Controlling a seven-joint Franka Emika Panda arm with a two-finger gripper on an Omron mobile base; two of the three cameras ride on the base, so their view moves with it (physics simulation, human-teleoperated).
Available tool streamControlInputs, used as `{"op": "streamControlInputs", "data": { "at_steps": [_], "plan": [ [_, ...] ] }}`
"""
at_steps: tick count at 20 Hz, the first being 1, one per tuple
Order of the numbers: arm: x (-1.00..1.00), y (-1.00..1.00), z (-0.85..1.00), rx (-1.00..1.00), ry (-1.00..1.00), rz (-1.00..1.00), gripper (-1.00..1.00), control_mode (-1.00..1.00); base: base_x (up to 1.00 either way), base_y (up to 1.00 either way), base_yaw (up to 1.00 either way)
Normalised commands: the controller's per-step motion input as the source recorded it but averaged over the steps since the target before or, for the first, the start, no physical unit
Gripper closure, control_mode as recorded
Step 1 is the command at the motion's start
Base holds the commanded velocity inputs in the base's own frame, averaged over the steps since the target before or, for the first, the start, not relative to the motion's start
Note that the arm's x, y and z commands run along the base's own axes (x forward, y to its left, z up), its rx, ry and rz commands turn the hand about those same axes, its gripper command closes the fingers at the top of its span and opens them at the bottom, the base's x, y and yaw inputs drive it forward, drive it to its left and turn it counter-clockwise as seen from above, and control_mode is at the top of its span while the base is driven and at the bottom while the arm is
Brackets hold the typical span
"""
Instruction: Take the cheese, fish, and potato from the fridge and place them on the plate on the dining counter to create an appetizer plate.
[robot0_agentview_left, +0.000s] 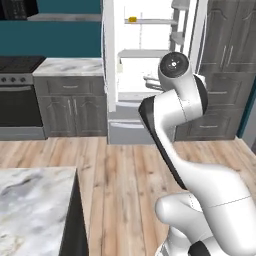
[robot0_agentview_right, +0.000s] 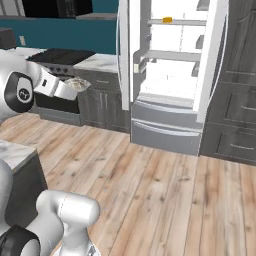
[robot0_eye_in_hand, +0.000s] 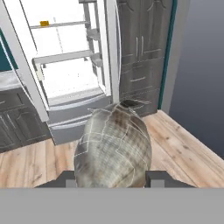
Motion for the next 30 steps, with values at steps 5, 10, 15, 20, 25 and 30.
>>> {"op": "streamControlInputs", "data": {
  "at_steps": [5, 10, 15, 20, 25, 30],
  "plan": [
    [0.0, 0.0, 0.0, 0.0, 0.0, 0.0, 1.0, 1.0, -1.0, 0.23, 0.08],
    [0.0, 0.0, 0.0, 0.0, 0.0, 0.0, 1.0, 1.0, -1.0, 0.09, 0.08],
    [0.0, 0.0, 0.0, 0.0, 0.0, 0.0, 1.0, 1.0, -1.0, 0.3, 0.09],
    [0.0, 0.0, 0.0, 0.0, 0.0, 0.0, 1.0, 1.0, -1.0, 0.92, 0.08],
    [0.0, 0.0, 0.0, 0.0, 0.0, 0.0, 1.0, 1.0, -0.9, 1.0, 0.06],
    [0.0, 0.0, 0.0, 0.0, 0.0, 0.0, 1.0, 1.0, -0.35, 1.0, 0.01]
  ]
}}
